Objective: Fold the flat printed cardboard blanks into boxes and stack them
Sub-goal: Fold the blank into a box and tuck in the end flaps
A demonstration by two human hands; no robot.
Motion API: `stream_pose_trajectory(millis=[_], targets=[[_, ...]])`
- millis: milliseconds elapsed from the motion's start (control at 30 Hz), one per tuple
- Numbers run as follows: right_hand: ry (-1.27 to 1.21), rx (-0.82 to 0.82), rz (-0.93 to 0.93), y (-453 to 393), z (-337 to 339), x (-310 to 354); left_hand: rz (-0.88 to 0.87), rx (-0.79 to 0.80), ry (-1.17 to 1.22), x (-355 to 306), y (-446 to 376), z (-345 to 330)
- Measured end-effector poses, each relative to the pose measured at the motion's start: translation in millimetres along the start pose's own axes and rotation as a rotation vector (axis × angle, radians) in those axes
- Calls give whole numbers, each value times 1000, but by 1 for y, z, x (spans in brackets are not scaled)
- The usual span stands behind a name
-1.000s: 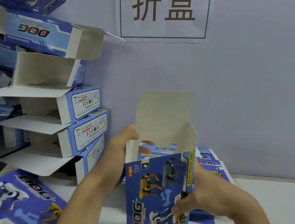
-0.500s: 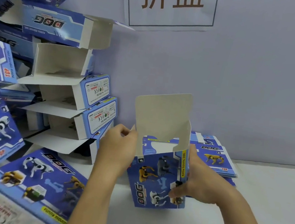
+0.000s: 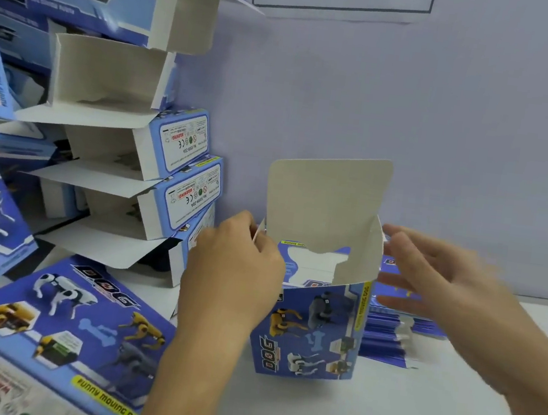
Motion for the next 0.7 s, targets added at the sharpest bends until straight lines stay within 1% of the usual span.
stream_pose_trajectory(millis=[33,100,167,233,333,433,600,667,700], targets=[[-8,-85,24,-2,3,5,-1,14,2,-1,-1,0],[91,-230,68,-6,5,12,-5,39,11,-2,-2,-1],[203,-328,115,-7,2,18,-16,56,5,-1,-4,-2],[272,-388,140,-6,0,21,-5,87,8,0,-6,-2],[349,-419,138,-4,0,24,11,101,29,3,-8,3],[359,-412,92,-5,1,21,59,154,117,7,-10,2],[291,-383,11,-4,1,18,148,292,273,26,-13,-4],[253,-368,9,-4,-1,18,219,356,354,34,-11,-8],[237,-362,8,-4,-1,17,268,395,431,36,-9,-11]])
Point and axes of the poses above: each hand's wrist, its own y-axis away from the middle knuckle, its own z-axis out of the back of the hand, x = y × z, the point moved 8 cm from there along -y, towards the middle knuckle, and after that the axes turned 6 degrees about z, right-handed, at the moved point
